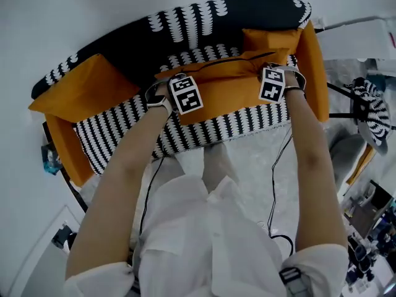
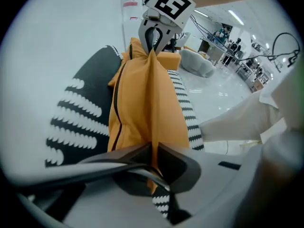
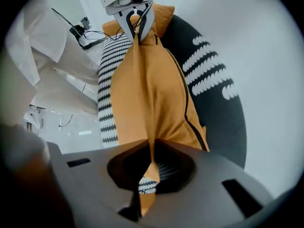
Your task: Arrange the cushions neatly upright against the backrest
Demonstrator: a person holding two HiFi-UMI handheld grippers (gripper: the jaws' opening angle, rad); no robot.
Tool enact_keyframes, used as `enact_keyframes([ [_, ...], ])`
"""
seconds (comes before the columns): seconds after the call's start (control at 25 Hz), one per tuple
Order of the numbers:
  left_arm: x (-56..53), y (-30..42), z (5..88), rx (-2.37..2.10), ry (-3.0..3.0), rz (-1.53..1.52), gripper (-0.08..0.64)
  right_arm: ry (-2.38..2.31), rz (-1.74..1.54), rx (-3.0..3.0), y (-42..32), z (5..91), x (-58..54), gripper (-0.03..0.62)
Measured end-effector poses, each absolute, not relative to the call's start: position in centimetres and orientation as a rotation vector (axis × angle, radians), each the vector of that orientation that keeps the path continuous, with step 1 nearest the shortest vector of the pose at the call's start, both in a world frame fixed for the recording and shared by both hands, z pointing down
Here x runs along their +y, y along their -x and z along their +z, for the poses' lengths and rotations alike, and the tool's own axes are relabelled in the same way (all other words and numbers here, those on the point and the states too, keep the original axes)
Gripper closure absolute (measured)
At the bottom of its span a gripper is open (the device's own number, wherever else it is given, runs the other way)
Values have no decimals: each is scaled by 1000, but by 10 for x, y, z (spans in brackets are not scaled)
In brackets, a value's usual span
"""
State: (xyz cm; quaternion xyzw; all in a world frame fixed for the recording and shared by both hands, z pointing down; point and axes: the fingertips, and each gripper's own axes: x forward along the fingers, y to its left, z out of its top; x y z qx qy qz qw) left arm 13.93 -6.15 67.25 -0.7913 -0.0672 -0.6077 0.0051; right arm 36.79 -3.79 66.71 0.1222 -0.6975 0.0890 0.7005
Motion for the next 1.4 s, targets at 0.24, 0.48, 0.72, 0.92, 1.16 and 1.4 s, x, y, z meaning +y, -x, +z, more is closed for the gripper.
enact_keyframes([
  [0.24,-162,-51,621,52,2316,-1893,528,-386,95,-1644,-277,637,-113,577],
  [0.48,-214,12,629,165,2274,-1961,525,-372,10,-1661,-216,651,-179,575],
  [0.72,-230,24,666,240,2315,-1951,518,-386,49,-1628,-207,685,-206,575],
  [0.92,-240,24,664,242,2343,-1923,517,-371,54,-1635,-205,683,-218,573],
  [1.16,-236,25,658,270,2354,-1905,475,-410,10,-1591,-205,678,-216,519],
  [1.4,-234,26,630,466,2502,-1824,425,-562,91,-1624,-205,647,-213,485],
])
